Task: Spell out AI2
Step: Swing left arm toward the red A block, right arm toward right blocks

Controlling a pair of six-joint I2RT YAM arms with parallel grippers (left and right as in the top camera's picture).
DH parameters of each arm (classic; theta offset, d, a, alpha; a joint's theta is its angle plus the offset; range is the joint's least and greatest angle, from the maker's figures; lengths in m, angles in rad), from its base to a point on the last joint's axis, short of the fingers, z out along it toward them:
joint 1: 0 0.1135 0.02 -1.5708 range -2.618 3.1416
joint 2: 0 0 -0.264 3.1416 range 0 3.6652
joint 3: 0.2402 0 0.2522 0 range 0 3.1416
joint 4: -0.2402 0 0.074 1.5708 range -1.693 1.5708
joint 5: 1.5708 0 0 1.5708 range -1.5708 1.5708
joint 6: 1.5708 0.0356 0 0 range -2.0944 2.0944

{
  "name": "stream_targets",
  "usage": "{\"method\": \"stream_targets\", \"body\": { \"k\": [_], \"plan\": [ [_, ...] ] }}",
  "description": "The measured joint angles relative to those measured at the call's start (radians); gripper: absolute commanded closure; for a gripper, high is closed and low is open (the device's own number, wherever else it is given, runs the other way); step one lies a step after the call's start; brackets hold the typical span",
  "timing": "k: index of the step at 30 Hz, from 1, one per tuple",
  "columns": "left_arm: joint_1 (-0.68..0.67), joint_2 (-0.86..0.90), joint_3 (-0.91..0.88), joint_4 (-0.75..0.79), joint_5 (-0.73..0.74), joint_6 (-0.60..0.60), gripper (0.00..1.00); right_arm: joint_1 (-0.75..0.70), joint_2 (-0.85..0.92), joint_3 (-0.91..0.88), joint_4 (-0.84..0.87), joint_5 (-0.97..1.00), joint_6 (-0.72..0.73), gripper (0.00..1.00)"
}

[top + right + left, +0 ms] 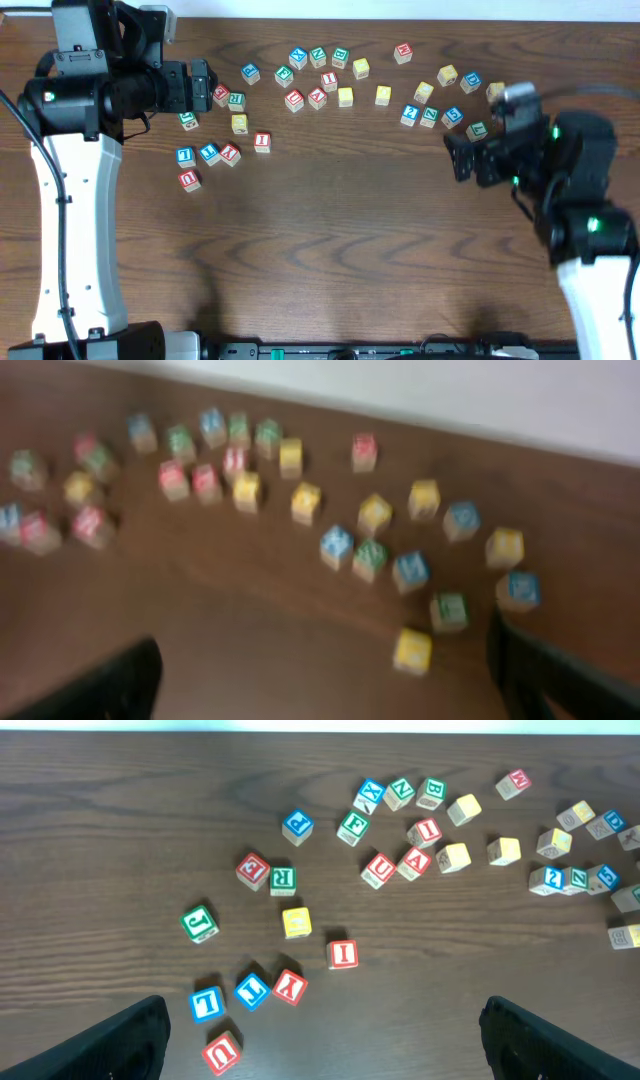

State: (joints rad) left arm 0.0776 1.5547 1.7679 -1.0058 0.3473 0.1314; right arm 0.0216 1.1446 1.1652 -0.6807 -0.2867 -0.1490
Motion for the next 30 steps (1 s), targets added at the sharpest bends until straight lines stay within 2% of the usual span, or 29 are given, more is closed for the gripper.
{"method": "stream_targets", "body": {
  "k": [14,18,26,30],
  "plan": [
    [0.000,0.000,0.000,0.000,-0.001,0.000,0.02,0.000,0.558,0.777,-0.694,-0.100,-0.098,0.01],
    [0.000,0.000,0.000,-0.002,-0.001,0.000,0.02,0.000,0.706,0.941,-0.821,-0.125,-0.118,0.01],
    [0.000,0.000,0.000,-0.053,-0.001,-0.004,0.02,0.000,0.895,0.979,-0.816,-0.133,-0.126,0.01],
    [0.000,0.000,0.000,-0.070,-0.001,-0.027,0.02,0.000,0.919,0.979,-0.794,-0.137,-0.124,0.01]
  ]
}}
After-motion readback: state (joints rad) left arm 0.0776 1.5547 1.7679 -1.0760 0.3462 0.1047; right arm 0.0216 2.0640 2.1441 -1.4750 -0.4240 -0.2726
